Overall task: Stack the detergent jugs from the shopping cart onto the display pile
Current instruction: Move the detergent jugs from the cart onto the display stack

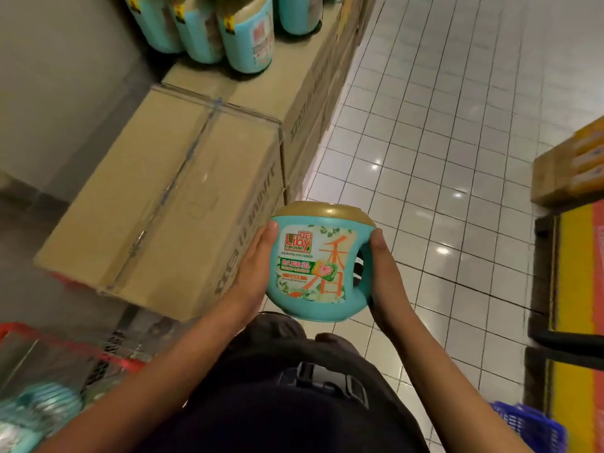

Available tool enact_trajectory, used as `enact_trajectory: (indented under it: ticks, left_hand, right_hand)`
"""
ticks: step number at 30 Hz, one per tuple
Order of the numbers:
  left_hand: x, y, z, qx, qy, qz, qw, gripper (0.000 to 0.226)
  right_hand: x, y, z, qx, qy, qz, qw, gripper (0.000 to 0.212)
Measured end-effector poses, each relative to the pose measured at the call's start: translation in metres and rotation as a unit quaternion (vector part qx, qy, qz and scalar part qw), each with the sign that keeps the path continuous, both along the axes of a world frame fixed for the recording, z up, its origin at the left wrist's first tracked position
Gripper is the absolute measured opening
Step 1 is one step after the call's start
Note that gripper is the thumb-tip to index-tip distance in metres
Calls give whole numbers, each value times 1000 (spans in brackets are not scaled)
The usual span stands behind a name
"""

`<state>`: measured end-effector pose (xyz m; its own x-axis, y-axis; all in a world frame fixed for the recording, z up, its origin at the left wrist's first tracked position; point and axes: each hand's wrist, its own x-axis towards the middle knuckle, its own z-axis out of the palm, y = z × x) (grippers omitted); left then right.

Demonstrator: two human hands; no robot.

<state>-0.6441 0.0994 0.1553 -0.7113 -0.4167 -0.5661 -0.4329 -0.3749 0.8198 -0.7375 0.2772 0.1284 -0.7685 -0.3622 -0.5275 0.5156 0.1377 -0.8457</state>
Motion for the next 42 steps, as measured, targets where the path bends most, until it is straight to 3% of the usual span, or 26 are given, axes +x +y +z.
enact_trajectory:
  ticks: [5, 12, 20, 24, 26, 29, 33, 36, 42]
  left_hand:
    - [-96, -27, 0, -9, -8, -25, 1000, 69]
    - [-209, -58, -5, -30, -13, -8, 999, 59]
    - [-318, -80, 0, -3, 21, 136, 991, 61]
    - [-353, -95, 3, 6, 71, 225, 972, 58]
    - [-364, -105, 2, 9, 97, 261, 960, 50]
    - [-373, -123, -6, -20, 114, 300, 947, 42]
    - [-378, -143, -20, -48, 139, 319, 936, 56]
    - [-383, -159, -34, -79, 144, 324, 932, 54]
    - [-387, -178, -62, -150, 156, 294, 931, 56]
  right_hand:
    - [-91, -20, 11, -1, 2, -16, 1000, 78]
    - [-222, -59, 6, 4, 32, 32, 999, 67]
    - [-382, -112, -3, -27, 27, 192, 981, 77]
    - [-446, -150, 3, -54, 8, 297, 953, 89]
    - [-467, -173, 7, -69, -12, 347, 935, 96]
    - [-491, -212, 7, -97, -29, 381, 919, 85]
    - [-510, -257, -2, -114, -22, 397, 910, 69]
    - [-516, -281, -7, -124, 2, 389, 913, 62]
    - [-525, -313, -27, -128, 36, 389, 912, 68]
